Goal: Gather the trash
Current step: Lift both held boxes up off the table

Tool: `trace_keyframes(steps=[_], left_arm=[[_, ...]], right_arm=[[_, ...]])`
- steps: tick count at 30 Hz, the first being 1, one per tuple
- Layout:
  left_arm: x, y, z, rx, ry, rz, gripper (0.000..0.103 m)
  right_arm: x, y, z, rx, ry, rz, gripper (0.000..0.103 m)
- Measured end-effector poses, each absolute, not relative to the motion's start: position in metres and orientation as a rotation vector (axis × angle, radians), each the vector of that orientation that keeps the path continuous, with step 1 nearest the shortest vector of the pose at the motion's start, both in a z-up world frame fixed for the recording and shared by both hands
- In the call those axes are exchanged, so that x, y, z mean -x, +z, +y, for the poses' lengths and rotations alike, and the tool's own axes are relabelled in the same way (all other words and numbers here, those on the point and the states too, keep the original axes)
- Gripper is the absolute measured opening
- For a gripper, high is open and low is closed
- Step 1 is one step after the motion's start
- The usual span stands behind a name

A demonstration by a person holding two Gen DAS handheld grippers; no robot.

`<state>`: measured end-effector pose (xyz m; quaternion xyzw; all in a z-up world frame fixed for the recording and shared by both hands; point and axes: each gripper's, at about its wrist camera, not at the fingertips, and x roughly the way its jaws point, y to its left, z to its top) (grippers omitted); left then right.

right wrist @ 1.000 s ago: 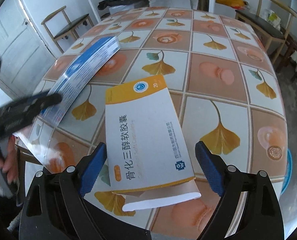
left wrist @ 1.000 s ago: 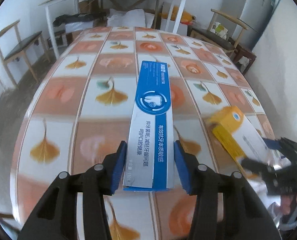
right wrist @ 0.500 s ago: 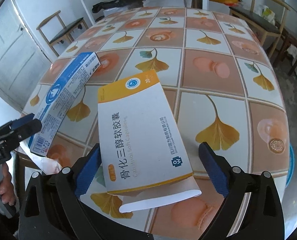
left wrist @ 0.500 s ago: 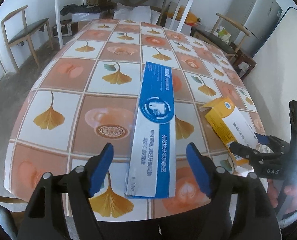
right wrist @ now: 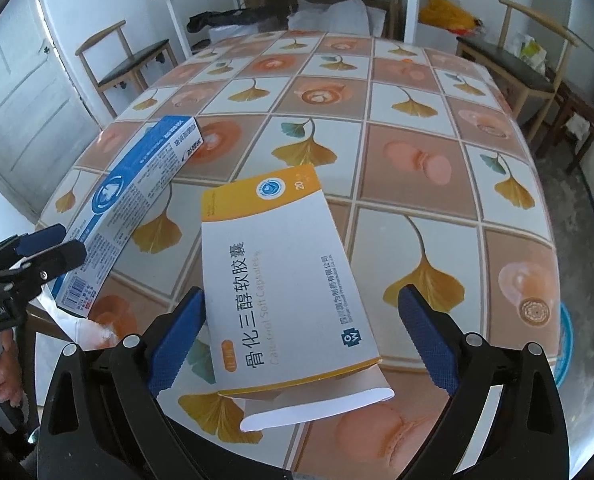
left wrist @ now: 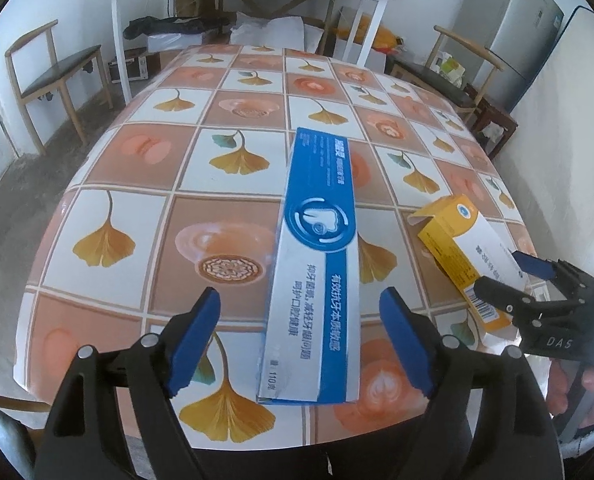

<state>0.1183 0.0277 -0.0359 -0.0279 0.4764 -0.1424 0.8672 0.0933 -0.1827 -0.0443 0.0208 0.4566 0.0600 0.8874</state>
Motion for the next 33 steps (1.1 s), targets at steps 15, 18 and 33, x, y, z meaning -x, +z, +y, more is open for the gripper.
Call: trace_keyframes(steps=[15,18,33], left_arm=[[-0.120,-0.036,0.023,0.035,-0.300,0.977,0.084],[-0.125,-0.039,0.020,0.042,-0.328,0.996,0.084],[-0.150,-0.044,0.015,0.013,-0.298,1.017,0.068]], right_arm=[[-0.094,-0.049,-0.190,-0.105,0.106,0.936,0.093],[-0.093,-0.049,-0.190,-0.112,0.099,0.939,0.093],[-0.098,-0.043,-0.187,-0.044,0.104,0.919,0.093]])
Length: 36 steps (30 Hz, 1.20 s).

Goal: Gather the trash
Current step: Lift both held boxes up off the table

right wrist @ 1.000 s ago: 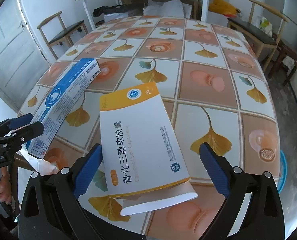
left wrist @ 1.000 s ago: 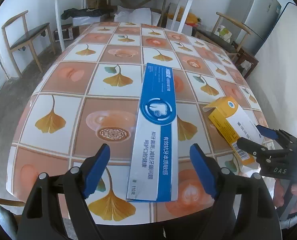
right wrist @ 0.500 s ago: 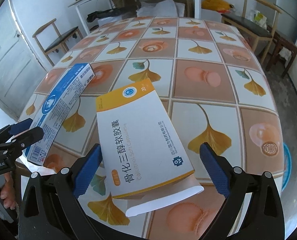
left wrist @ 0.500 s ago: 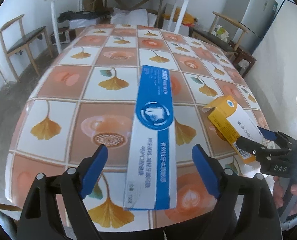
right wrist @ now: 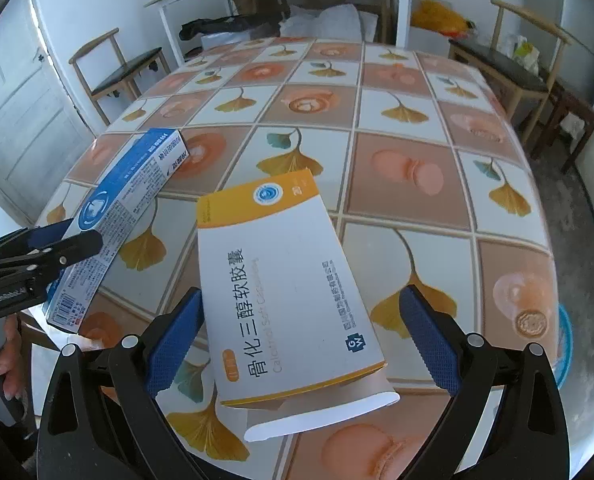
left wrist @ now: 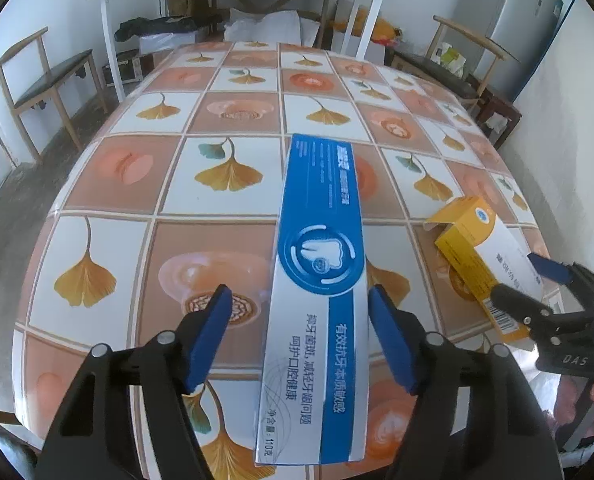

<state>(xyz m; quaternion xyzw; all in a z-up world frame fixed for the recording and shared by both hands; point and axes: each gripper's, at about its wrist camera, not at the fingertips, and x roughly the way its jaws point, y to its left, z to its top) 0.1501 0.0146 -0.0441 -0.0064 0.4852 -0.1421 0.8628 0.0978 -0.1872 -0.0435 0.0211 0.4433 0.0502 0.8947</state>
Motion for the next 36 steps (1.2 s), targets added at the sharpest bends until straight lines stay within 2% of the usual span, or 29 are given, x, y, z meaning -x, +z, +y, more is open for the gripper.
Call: trace_keyframes(steps=[4,10,20,24,27,36], left_arm=[[-0.149,-0.048,0.010,-0.009,-0.299,1.023,0.066],[-0.149,-0.050,0.010,0.005,-0.303,1.027,0.049],[-0.144,-0.050,0.007,-0.014,-0.302,1.006,0.048],[-0.143,-0.049,0.008,0.001,-0.313,1.005,0.048],[-0.142,-0.047,0.007,-0.002,-0.314,0.998,0.048],[-0.138,-0.043,0.007,-0.009,-0.310,0.975,0.047]], right_arm=[[-0.095,-0.038,-0.185,-0.020,0.110,0.901,0.093],[-0.103,-0.040,-0.186,0.001,0.124,0.910,0.093],[-0.109,-0.053,-0.179,0.030,0.148,0.955,0.092],[-0.109,-0.056,-0.175,0.072,0.135,0.960,0.077],[-0.107,-0.055,-0.176,0.064,0.138,0.957,0.072],[-0.102,-0.054,-0.175,0.047,0.148,0.946,0.071]])
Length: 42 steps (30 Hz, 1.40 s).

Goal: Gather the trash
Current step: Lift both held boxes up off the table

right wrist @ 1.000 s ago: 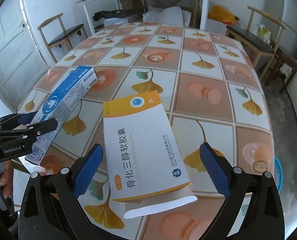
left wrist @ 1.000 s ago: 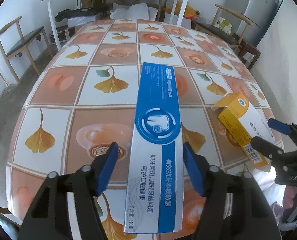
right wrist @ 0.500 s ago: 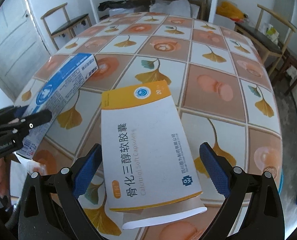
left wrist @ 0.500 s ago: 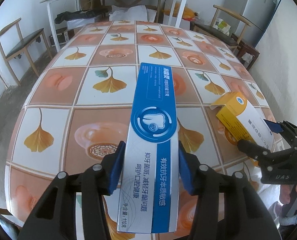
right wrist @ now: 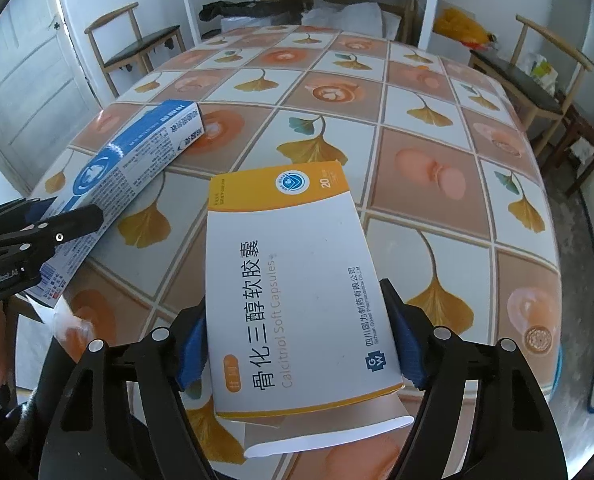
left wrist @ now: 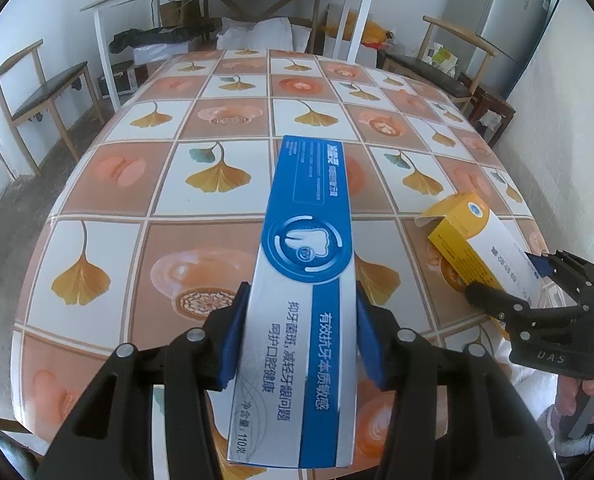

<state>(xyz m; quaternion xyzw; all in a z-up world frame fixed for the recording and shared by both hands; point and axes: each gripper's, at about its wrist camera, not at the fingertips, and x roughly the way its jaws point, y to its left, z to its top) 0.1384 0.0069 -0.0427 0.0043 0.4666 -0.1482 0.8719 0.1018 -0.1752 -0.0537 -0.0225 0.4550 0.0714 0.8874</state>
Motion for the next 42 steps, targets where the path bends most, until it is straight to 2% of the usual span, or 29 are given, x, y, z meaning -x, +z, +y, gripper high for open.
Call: trace_keyframes(steps=[42], left_arm=[[-0.118,-0.009,0.007,-0.042,-0.297,0.853,0.047]], right_arm=[[-0.094,-0.036,-0.186,-0.061,0.161,0.898,0.071]])
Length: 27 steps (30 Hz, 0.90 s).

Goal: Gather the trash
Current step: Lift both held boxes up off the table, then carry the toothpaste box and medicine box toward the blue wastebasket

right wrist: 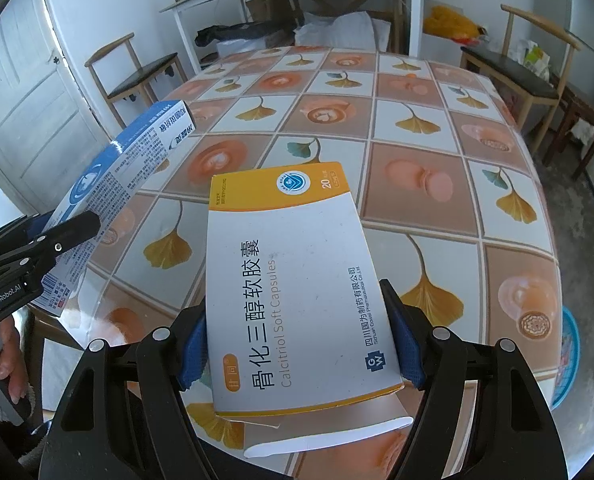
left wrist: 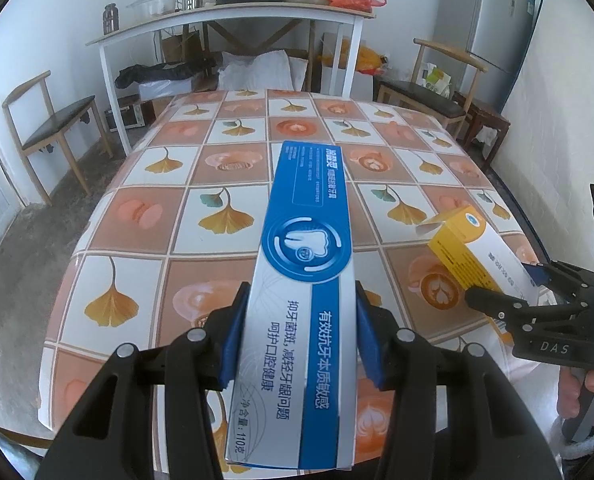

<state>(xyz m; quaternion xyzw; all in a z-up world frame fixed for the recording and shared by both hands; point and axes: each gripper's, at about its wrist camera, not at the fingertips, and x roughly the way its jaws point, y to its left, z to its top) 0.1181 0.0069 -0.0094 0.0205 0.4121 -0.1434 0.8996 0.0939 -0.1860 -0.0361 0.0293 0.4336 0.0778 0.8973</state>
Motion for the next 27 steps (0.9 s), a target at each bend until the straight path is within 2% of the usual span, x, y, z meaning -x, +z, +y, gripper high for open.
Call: trace_keyframes(steps=[27], left_arm=[[-0.092,0.035,-0.010,-0.027,-0.347,0.755,0.047]], right_arm=[[-0.060,-0.004,-0.225,-0.170,0.143,0.794,0.071]])
